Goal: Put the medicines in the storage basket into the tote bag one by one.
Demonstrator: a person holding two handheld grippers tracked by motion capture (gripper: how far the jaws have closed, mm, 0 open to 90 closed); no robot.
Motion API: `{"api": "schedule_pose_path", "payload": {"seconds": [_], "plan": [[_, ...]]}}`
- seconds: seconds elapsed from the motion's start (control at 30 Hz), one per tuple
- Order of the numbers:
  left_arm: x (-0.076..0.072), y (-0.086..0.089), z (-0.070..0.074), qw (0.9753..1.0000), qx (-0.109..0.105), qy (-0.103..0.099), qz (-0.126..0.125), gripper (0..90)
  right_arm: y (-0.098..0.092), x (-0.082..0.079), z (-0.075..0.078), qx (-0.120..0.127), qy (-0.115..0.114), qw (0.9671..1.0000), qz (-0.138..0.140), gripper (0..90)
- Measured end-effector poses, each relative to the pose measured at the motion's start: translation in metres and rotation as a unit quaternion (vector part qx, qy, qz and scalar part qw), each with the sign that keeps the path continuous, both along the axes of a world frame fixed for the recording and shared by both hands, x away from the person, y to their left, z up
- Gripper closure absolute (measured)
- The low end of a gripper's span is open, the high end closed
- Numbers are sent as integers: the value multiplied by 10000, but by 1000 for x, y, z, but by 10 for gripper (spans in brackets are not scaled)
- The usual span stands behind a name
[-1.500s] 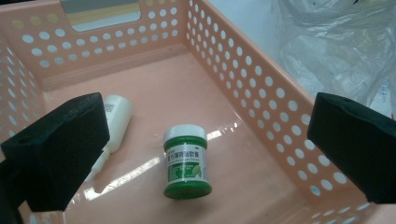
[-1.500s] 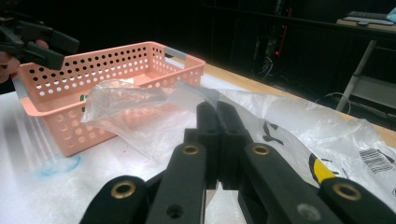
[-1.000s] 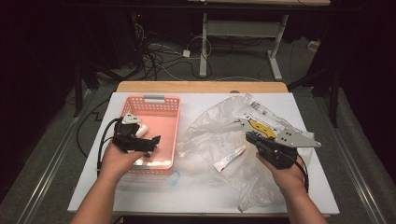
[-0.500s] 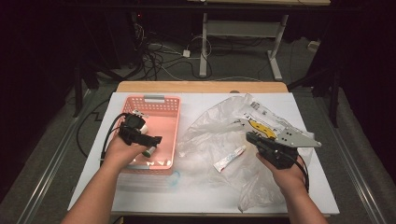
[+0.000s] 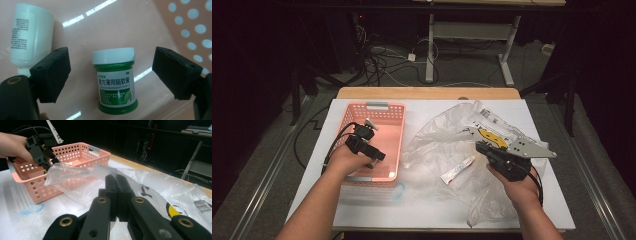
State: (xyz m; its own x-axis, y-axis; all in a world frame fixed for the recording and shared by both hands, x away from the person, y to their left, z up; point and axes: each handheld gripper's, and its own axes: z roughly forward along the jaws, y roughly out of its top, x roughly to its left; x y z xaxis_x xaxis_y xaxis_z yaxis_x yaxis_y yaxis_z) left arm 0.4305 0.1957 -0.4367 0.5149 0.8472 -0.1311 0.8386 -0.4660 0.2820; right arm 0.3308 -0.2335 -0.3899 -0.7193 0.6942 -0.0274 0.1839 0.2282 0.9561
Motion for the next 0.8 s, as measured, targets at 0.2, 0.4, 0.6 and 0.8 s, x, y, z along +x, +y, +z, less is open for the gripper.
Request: {"api": "schedule_pose_path", "payload": {"seconds": [0.2, 0.4, 0.6, 0.8], "plan": [[2, 0, -2, 9999, -14, 137, 31, 252, -1, 0, 0, 10, -27, 10000, -12, 900], [4, -4, -7, 9993, 185, 312, -29, 362, -1, 0, 1, -1, -38, 10000, -1, 900], [6, -7, -11, 9984, 328, 427, -146, 431, -1, 0, 1, 8, -33, 10000, -8, 900], [5, -10, -12, 9982, 385, 386, -249, 486, -1, -1, 1, -2, -44, 10000, -12, 900]]}}
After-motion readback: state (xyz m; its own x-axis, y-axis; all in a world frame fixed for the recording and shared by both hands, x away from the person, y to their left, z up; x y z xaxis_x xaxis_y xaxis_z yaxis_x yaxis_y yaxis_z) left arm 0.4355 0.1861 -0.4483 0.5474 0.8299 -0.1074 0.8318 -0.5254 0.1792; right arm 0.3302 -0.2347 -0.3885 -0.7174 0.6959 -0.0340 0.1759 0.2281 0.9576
